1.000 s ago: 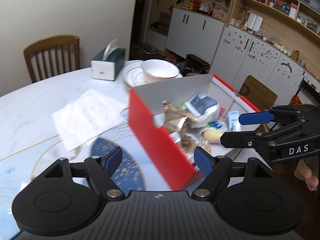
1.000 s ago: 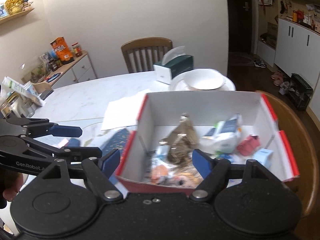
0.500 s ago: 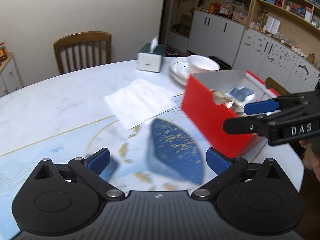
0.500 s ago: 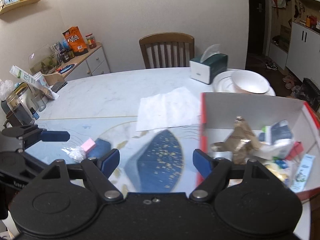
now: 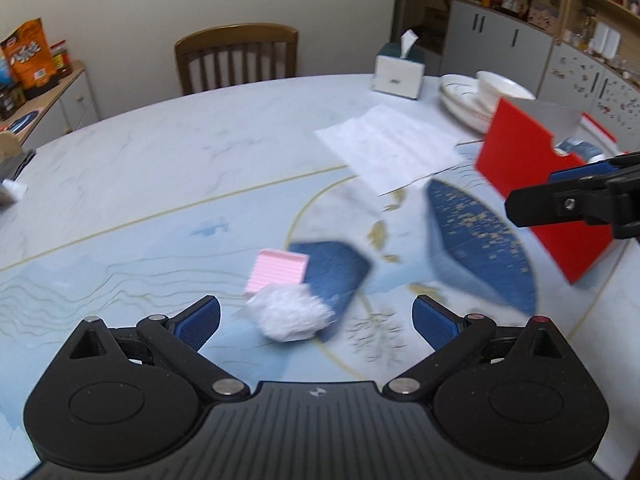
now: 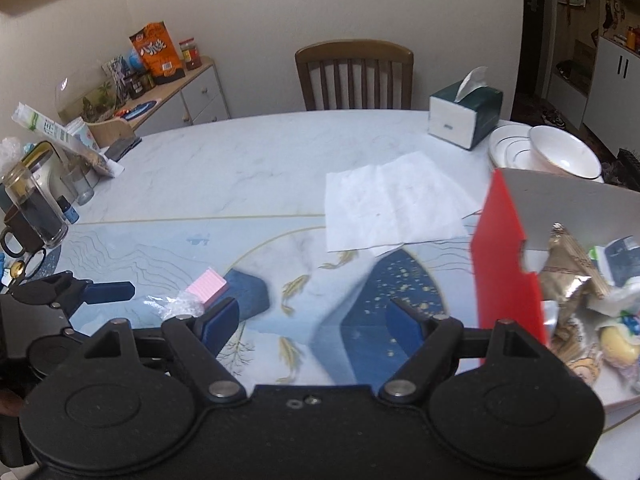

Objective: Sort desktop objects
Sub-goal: 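Withdraw both tools from the box back toward the remaining items, then grasp the clear bag of white beads with the left tool while the right tool grasps the pink ridged pad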

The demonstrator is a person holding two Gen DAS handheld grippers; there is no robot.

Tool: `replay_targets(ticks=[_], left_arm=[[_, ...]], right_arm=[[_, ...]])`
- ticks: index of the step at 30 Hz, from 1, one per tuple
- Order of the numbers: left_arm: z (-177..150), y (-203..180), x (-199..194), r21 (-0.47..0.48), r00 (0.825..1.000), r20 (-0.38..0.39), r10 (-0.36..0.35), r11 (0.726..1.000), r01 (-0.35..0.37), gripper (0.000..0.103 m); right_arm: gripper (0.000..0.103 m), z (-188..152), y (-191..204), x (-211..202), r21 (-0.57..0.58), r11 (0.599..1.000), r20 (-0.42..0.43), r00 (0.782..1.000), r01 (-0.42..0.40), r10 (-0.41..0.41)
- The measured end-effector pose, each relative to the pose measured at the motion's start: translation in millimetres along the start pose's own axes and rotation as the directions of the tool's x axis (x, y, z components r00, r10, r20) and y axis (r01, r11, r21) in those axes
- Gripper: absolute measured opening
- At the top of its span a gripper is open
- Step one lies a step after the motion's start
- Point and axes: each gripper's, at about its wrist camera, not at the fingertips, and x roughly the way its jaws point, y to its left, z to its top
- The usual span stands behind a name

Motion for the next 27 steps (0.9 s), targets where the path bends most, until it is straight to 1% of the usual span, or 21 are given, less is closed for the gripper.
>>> replay_targets(ticks=[3,9,14,19,23,24,27], left_arm=[[-3,6,9,-0.012,1.0,-0.014,0.008,1.0,-0.008,0.103],[-2,7,21,0.0,1.0,0.006,0.027,1.0,-0.027,0.103],[-3,10,28,-0.013,0.999,0.016,0.041,0.999,-0.04,0.103],[-4,12,36,-0.019,0.999,0.007,0.04,0.999,-0.04,0.102],[-7,11,40,-0.012,1.0,-0.003,0.024,1.0,-0.024,0.102],[-8,11,41,-0.01,1.0,-0.005,0.019,1.0,-0.019,0.101],[-8,9,44,-0.001,1.0,-0.018,0.018,1.0,-0.018,0.091]], right_arm=[[0.08,2,8,11,-0.006,1.0,-0.018,1.0,-0.001,0.001],[0.08,7,22,29,-0.024,1.0,-0.046,0.999,-0.005,0.004],[0.08,11,33,43,-0.048,0.999,-0.066,0.998,-0.017,0.014],[0.08,14,41,57,-0.066,0.998,-0.086,0.996,-0.025,0.019],[0.08,18,47,69,-0.077,0.997,-0.099,0.995,-0.033,0.025],[0.08,19,49,72,-0.077,0.996,-0.103,0.994,-0.039,0.031],[0.08,23,53,81,-0.082,0.996,-0.114,0.993,-0.046,0.037]])
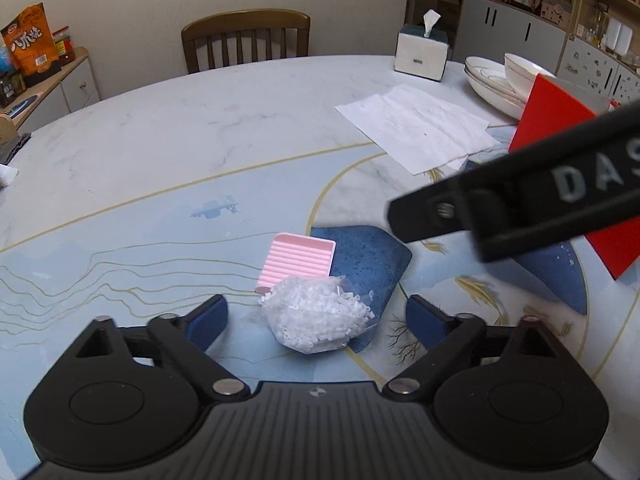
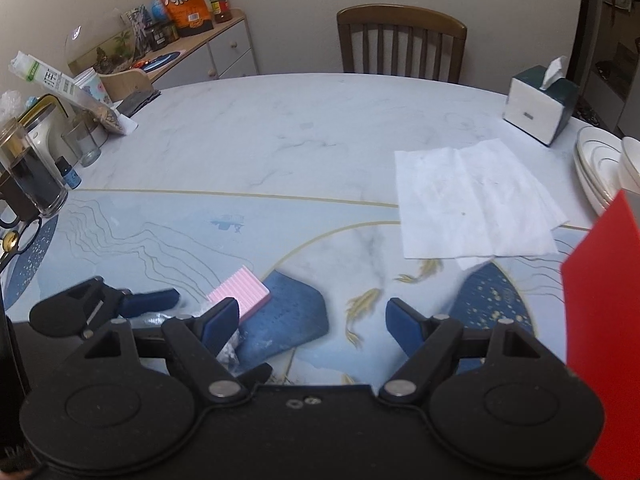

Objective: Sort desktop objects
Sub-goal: 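Grasp the clear bag of white beads with the left tool while the right tool grasps the pink ridged pad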

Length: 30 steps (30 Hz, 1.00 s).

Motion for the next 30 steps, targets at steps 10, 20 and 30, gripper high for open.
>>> replay_targets(ticks=[10,20,30], left_arm=[[-2,9,-6,0.012,1.0,0.015,0.0,1.0,0.0,0.052],[-22,41,-22,-0.034,0.998,0.035,0.043,0.999,-0.042,0.044],[-24,61,-23,-0.084,0.997,0.04,0.069,0.994,-0.066,0.044]], right_arm=[[0.08,8,18,24,-0.049,0.998,-0.04,0.999,-0.038,0.036],[0.08,12,31,48,-0.125,0.989,-0.082,0.994,-0.08,0.07],[0.078,7,47,70,-0.249,0.966,-0.111,0.993,-0.065,0.039]])
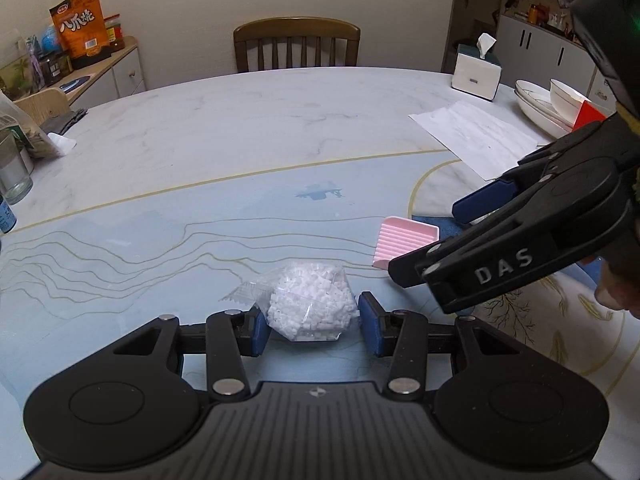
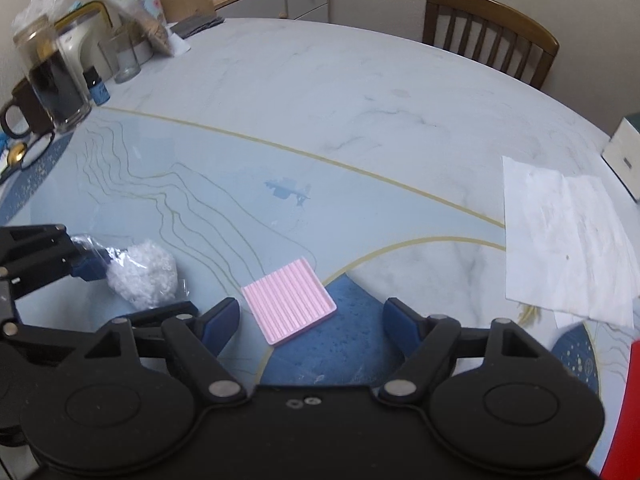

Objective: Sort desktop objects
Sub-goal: 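Grasp the clear bag of white beads with the left tool while the right tool grasps the pink ridged pad, then carry the bead bag and pink pad over into the red box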

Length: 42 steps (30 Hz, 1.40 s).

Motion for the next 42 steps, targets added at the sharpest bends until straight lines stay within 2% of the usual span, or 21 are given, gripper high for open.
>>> replay_targets(ticks=[8,11,13,14,29,42], left_arm=[[2,0,1,0.001,1.0,-0.001,0.006,1.0,-0.006,0.044],[2,-2,1,0.002,1.0,-0.002,0.009,1.0,-0.009,0.044],[3,-3,1,0.003,1.0,-0.003,0.01,1.0,-0.01,0.044],[3,-3,1,0.003,1.0,-0.004,0.011,1.0,-0.011,0.044],[-1,-14,-9,0.029,1.0,-0.009,-0.003,1.0,0.003,0.044],[1,-51,-29,0.085,0.998,0.005,-0.055,0.995,0.054,0.044]], right_arm=[[0.072,4,5,5,-0.039,0.999,0.005,1.0,0.006,-0.005],[0.064,4,8,4,-0.043,0.999,0.012,1.0,0.001,0.0],[0.052,4,12,3,-0.055,0.998,0.017,1.0,-0.009,0.01],[0.05,4,14,2,-0.064,0.998,0.018,1.0,-0.009,0.011],[0.049,-14,7,-15,-0.007,0.999,0.005,0.999,0.037,-0.037],[0.049,-55,-18,-69,0.123,0.992,0.066,0.997,0.022,-0.03]])
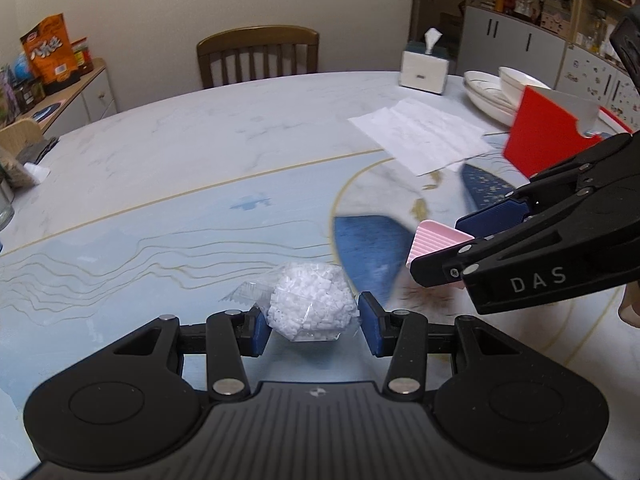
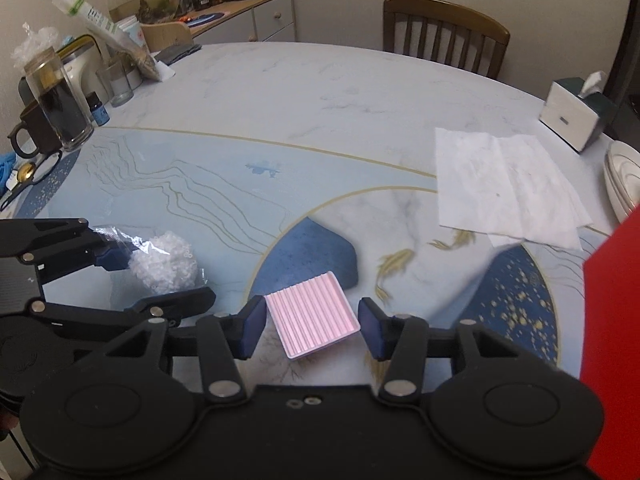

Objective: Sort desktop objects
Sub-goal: 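Carry the bead bag and pink pad over into the red box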

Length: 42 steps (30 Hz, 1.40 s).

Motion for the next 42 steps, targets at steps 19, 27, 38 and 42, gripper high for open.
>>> replay_targets(ticks=[19,27,38,42], left_arm=[[38,-115,-39,0.134,0.99,0.066,-0.123,0.984,0.113,0.044],[55,-167,-43,0.188,0.981,0.089,-0.171,0.97,0.152,0.044],[88,-242,-35,0.272,0.968,0.115,-0.225,0.944,0.187,0.044],[101,-268,-27,0.296,0.964,0.109,-0.244,0.933,0.203,0.044]], right_arm=[[0.049,-49,-76,-104,0.155,0.988,0.123,0.992,-0.004,-0.015],[0.05,-68,-126,-139,0.216,0.976,0.168,0.983,0.034,-0.071],[0.05,-93,-205,-174,0.287,0.953,0.205,0.966,0.096,-0.159],[0.05,-98,-228,-179,0.282,0.951,0.204,0.961,0.125,-0.187]])
